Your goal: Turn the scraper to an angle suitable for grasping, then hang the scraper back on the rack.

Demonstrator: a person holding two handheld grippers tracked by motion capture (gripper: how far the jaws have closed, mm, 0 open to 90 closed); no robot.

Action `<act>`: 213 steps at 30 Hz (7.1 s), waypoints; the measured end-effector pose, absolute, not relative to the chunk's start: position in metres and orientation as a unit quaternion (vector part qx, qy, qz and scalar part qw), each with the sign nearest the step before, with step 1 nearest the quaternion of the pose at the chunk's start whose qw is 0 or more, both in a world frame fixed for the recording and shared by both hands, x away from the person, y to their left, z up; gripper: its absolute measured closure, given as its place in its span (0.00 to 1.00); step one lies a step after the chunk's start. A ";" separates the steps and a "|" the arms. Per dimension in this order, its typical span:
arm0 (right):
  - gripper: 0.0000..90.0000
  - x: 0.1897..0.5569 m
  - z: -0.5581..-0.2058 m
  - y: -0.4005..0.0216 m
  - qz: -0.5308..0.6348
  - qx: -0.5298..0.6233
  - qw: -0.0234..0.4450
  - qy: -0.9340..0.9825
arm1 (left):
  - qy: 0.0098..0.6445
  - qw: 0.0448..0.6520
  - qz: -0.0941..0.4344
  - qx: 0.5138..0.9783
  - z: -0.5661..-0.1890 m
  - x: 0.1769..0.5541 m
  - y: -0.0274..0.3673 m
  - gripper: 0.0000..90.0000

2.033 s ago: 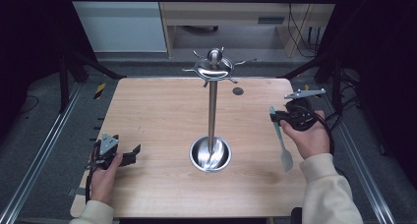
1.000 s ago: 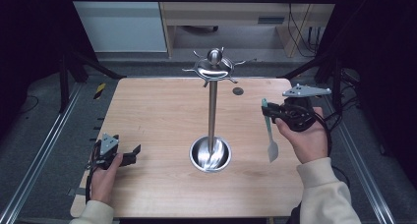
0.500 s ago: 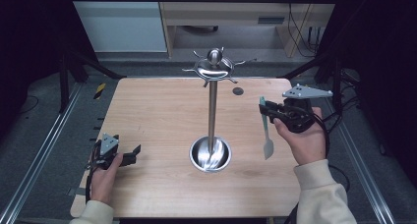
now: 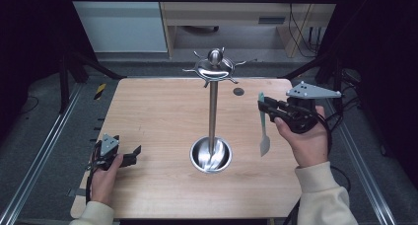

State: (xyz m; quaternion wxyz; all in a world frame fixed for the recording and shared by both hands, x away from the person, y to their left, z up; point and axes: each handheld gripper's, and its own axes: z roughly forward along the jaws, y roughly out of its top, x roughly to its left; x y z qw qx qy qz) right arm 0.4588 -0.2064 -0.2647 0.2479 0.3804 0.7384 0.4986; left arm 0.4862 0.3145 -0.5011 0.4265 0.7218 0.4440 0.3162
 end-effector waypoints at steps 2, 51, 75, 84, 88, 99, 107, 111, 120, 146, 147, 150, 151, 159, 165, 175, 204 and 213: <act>0.83 0.457 -0.262 -0.206 0.503 0.378 0.248 0.736 | 0.444 0.427 0.316 0.722 -0.501 0.486 0.314 0.04; 0.83 0.418 -0.206 -0.162 0.562 0.281 0.281 0.726 | 0.445 0.427 0.314 0.722 -0.501 0.486 0.315 0.04; 0.82 0.418 -0.203 -0.155 0.554 0.280 0.276 0.734 | 0.445 0.427 0.313 0.722 -0.501 0.486 0.315 0.04; 0.82 0.419 -0.202 -0.155 0.552 0.283 0.276 0.734 | 0.446 0.427 0.314 0.722 -0.501 0.486 0.315 0.04; 0.82 0.419 -0.201 -0.153 0.550 0.282 0.277 0.736 | 0.446 0.426 0.314 0.722 -0.501 0.486 0.315 0.04; 0.82 0.422 -0.202 -0.150 0.545 0.286 0.275 0.739 | 0.445 0.426 0.314 0.722 -0.501 0.486 0.315 0.04; 0.82 0.424 -0.204 -0.147 0.545 0.287 0.276 0.737 | 0.444 0.426 0.313 0.724 -0.501 0.486 0.314 0.04; 0.82 0.425 -0.204 -0.146 0.546 0.288 0.277 0.737 | 0.444 0.426 0.312 0.724 -0.501 0.486 0.315 0.04; 0.82 0.426 -0.205 -0.145 0.547 0.289 0.277 0.735 | 0.443 0.426 0.312 0.725 -0.501 0.486 0.314 0.04; 0.82 0.432 -0.209 -0.142 0.560 0.293 0.269 0.727 | 0.439 0.424 0.309 0.729 -0.501 0.487 0.314 0.04; 0.82 0.432 -0.209 -0.142 0.562 0.293 0.268 0.726 | 0.439 0.424 0.308 0.729 -0.501 0.487 0.314 0.04; 0.82 0.433 -0.211 -0.142 0.567 0.293 0.263 0.723 | 0.440 0.426 0.308 0.728 -0.501 0.487 0.314 0.04; 0.82 0.433 -0.211 -0.143 0.567 0.293 0.264 0.723 | 0.440 0.426 0.308 0.728 -0.501 0.487 0.314 0.04; 0.82 0.432 -0.212 -0.143 0.568 0.291 0.266 0.722 | 0.438 0.425 0.309 0.730 -0.501 0.486 0.314 0.04; 0.75 0.430 -0.211 -0.148 0.570 0.296 0.267 0.718 | 0.439 0.425 0.306 0.730 -0.501 0.487 0.314 0.04; 0.55 0.425 -0.220 -0.165 0.547 0.320 0.279 0.722 | 0.437 0.424 0.307 0.732 -0.501 0.486 0.313 0.04; 0.08 0.422 -0.303 -0.209 0.496 0.420 0.326 0.687 | 0.453 0.446 0.329 0.698 -0.499 0.483 0.320 0.04; 0.10 0.433 -0.338 -0.205 0.488 0.399 0.301 0.716 | 0.452 0.459 0.334 0.689 -0.499 0.483 0.322 0.04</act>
